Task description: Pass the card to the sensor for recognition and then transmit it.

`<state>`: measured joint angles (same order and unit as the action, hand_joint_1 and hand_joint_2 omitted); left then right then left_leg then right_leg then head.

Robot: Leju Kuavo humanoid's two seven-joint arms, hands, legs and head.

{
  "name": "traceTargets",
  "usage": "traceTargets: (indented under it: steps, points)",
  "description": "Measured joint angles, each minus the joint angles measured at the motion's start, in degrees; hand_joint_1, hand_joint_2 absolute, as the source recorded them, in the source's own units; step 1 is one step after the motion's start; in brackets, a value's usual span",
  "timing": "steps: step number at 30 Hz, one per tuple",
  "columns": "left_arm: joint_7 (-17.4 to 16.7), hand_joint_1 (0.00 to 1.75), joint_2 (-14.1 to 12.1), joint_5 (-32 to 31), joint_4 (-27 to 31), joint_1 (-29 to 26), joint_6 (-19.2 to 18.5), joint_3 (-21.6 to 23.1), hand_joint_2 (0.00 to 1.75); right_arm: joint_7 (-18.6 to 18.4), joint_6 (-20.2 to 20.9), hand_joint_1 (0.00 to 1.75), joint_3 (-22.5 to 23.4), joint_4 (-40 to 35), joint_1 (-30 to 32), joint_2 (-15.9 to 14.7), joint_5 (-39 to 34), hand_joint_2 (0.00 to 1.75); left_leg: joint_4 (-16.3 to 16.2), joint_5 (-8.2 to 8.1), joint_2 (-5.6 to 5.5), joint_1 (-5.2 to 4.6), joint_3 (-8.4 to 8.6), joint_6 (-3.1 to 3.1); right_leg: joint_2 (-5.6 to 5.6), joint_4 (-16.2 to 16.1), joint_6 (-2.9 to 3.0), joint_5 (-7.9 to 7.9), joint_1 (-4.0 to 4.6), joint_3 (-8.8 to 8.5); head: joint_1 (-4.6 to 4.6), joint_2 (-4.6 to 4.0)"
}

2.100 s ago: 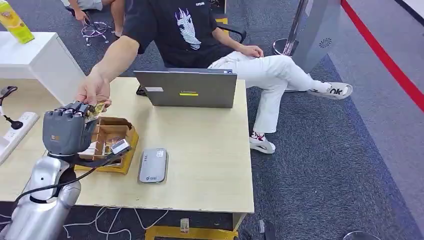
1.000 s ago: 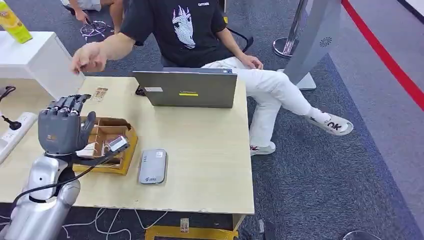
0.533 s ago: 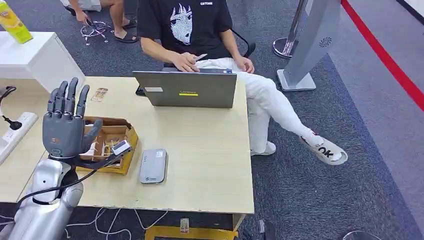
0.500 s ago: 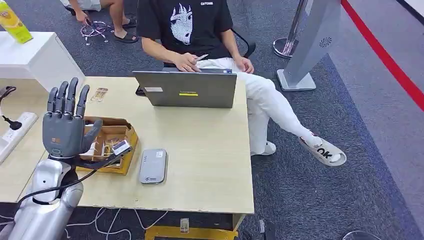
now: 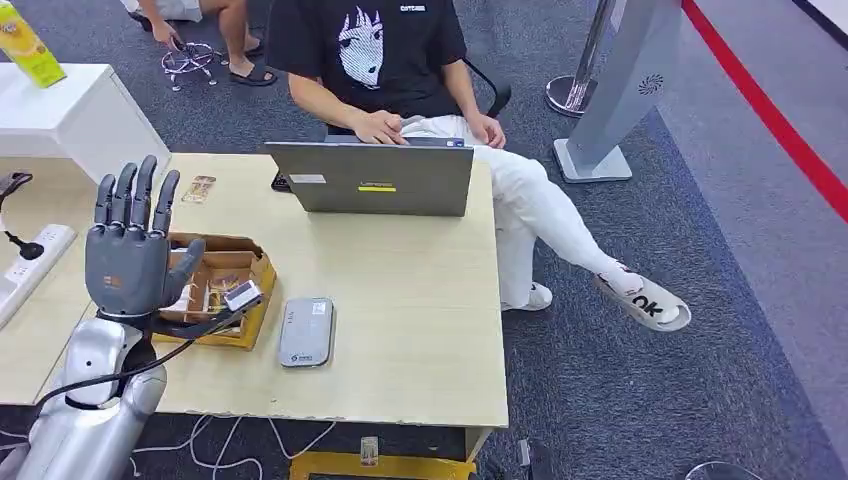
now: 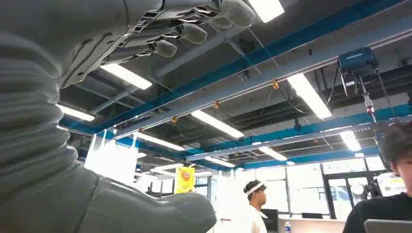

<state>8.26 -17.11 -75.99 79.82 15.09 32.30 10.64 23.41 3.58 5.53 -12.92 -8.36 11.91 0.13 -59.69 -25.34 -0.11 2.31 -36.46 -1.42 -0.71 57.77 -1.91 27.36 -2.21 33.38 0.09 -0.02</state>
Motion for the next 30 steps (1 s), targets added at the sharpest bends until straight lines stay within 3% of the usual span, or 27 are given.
traceTargets:
  steps: [6, 10, 18, 26, 30]
  points:
    - [3.5, 0.0, 0.6, 4.0, 1.1, -5.9, -6.2, 0.4, 1.75, 0.8, 0.5, 0.0, 0.6, 0.0, 0.0, 0.0, -0.1, 1.75, 0.0, -0.03, 0.05, -0.01, 0.01, 0.0, -0.08, 0.0, 0.0, 0.01, -0.01, 0.05, 0.0, 0.0]
    - [5.9, 0.0, 1.4, 7.3, 1.5, -11.1, -7.9, 1.5, 1.75, 1.1, 0.5, 0.0, 1.0, 0.0, 0.1, 0.0, -0.1, 1.75, 0.0, -0.08, 0.03, -0.01, 0.0, -0.03, -0.06, 0.0, -0.02, 0.05, -0.01, 0.03, -0.02, 0.0]
    - [7.0, 0.0, 3.7, 9.4, 4.2, -21.6, -5.6, 3.9, 1.75, 1.6, 0.4, 0.0, 2.3, 0.0, 0.3, 0.0, -0.3, 1.75, 0.0, -0.11, 0.03, -0.01, -0.01, 0.0, -0.02, 0.0, -0.04, 0.07, -0.01, 0.04, -0.07, 0.0]
    - [6.9, 0.0, 4.1, 9.8, 6.6, -23.8, -4.5, 4.0, 1.75, 1.6, 0.4, 0.0, 3.0, 0.0, 0.3, 0.0, -0.1, 1.75, 0.0, -0.09, 0.01, 0.0, 0.01, 0.0, 0.02, 0.0, -0.04, 0.07, 0.0, -0.03, -0.11, 0.0]
    - [3.8, 0.0, 4.0, 4.7, 6.7, -24.2, -4.5, 4.0, 1.75, 1.6, 0.4, 0.0, 3.2, 0.0, 0.3, 0.0, 0.3, 1.75, 0.0, -0.09, 0.0, 0.0, 0.01, 0.01, 0.02, 0.0, -0.05, 0.07, 0.0, -0.05, -0.11, 0.0]
